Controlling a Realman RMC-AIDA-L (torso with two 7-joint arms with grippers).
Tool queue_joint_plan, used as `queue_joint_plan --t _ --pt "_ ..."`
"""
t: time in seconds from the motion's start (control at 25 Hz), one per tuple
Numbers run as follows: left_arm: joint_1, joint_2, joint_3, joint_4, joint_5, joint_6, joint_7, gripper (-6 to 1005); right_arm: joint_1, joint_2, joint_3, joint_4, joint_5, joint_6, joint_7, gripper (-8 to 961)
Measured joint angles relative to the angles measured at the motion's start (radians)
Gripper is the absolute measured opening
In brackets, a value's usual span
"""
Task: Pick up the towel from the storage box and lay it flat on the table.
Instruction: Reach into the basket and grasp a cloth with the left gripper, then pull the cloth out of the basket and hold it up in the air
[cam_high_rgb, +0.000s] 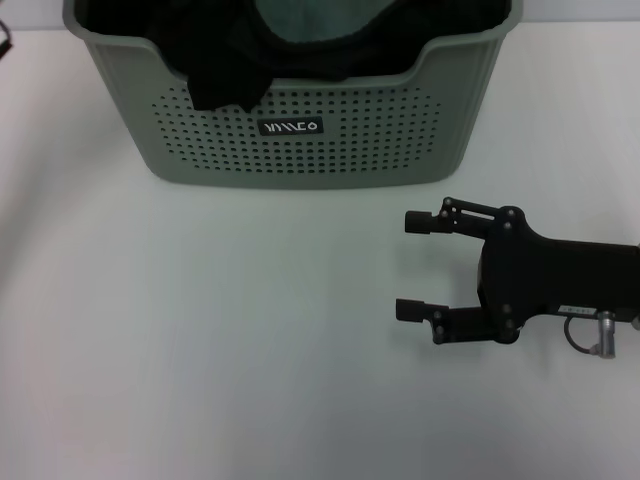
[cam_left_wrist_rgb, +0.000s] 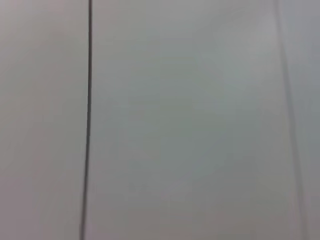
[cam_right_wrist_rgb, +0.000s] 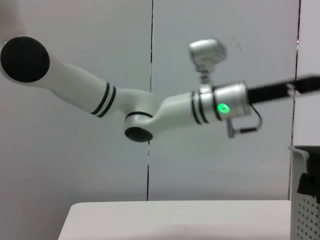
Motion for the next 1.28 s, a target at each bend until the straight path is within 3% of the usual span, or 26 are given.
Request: queue_joint_plan --t 0.28,0.52,0.68,1.12,1.28 --pt "0.101 -0.003 -0.050 -0.005 -0.150 0.449 -0.087 10 -0.002 0.002 0.000 0.005 0.053 -0.006 -0.001 844" --pt "0.160 0.011 -0.051 -0.002 -0.266 0.719 -0.224 10 -0.001 0.003 -0.008 0.015 0.111 -0.008 -0.001 844" --pt "0.179 0.011 -0.051 -0.001 -0.285 0.793 -0.273 10 0.004 0.003 -0.027 0.016 0.154 -0.004 -0.002 843" --pt "0.269 -0.033 -0.035 0.087 -0.318 0.826 -0.347 10 0.033 0.003 -0.101 0.017 0.269 0.000 0.000 843" --pt "0.279 -0.042 -0.035 0.040 -0.314 0.823 -0.320 11 0.046 0.003 -0.105 0.017 0.270 -0.001 -0.001 842"
